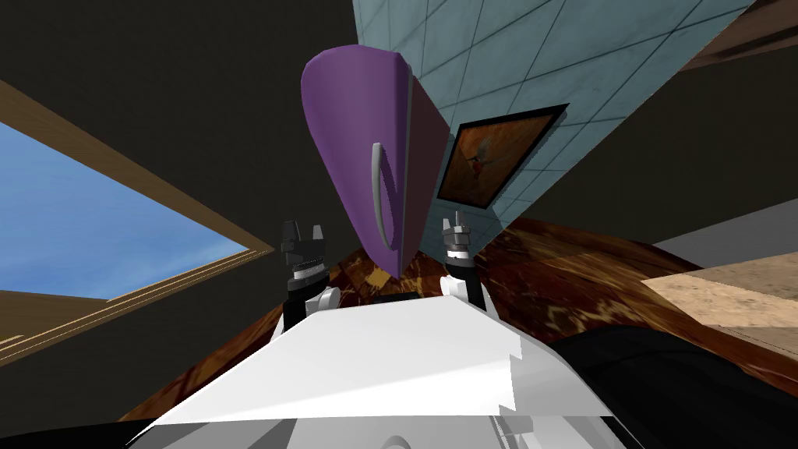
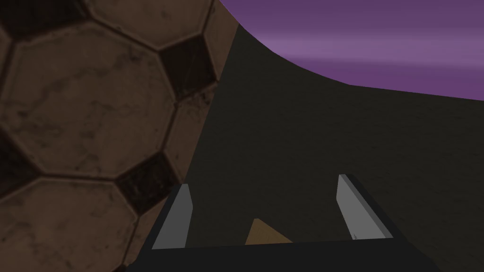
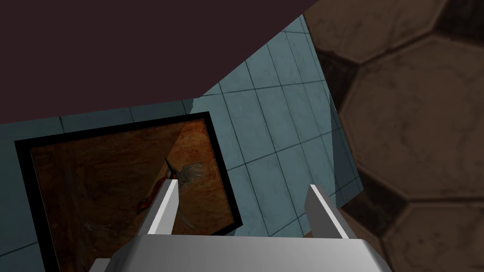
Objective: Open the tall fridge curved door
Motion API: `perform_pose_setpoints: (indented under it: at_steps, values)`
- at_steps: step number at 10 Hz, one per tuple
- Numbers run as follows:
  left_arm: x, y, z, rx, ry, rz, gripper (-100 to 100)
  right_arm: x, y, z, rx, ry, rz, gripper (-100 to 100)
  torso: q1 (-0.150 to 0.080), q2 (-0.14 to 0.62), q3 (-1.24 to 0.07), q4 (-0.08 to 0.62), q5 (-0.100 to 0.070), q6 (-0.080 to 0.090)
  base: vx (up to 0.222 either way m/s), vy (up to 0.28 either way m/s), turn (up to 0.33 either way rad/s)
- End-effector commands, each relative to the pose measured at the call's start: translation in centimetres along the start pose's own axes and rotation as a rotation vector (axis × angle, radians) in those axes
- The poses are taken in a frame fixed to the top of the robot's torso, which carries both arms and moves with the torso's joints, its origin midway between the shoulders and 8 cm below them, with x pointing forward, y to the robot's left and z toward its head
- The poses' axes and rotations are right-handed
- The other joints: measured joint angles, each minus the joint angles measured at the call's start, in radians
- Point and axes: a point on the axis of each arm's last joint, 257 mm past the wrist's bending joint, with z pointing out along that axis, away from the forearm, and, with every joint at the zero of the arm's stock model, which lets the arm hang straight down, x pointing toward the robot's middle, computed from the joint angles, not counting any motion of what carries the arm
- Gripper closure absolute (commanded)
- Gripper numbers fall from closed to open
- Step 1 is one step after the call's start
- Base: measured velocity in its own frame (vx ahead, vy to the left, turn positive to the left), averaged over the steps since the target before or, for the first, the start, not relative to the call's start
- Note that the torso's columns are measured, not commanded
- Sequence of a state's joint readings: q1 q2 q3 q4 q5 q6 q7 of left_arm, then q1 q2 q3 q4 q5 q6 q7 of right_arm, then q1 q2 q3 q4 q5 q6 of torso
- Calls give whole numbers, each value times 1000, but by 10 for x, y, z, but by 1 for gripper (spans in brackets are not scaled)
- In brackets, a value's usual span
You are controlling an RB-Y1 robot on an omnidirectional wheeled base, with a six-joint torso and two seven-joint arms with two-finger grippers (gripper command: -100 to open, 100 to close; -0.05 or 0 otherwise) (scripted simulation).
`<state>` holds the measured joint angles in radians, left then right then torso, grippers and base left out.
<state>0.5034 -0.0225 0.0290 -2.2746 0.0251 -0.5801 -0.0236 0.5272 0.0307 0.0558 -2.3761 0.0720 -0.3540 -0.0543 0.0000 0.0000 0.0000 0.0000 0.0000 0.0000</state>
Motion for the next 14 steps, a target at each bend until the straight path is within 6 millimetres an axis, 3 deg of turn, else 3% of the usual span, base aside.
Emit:
perform_pose_setpoints:
  at_steps: [1,9,10,11,14]
  values:
    - [0,0,0,0,0,0,0,0,0,0,0,0,0,0,0,40,-82,41,0,0,0,0,0]
    - [0,0,0,0,0,0,0,0,0,0,0,0,0,0,0,618,-1234,617,0,0,0,0,0]
    - [5,5,-1,-6,39,16,-100,0,0,0,0,0,0,0,0,691,-1382,691,0,0,12,-12,7]
    - [8,10,-3,-11,66,29,-100,0,0,0,0,0,0,0,0,725,-1451,724,0,0,15,-24,10]
    - [16,31,-10,-36,139,74,-100,0,0,0,0,0,0,0,-1,737,-1476,737,0,0,28,-41,11]
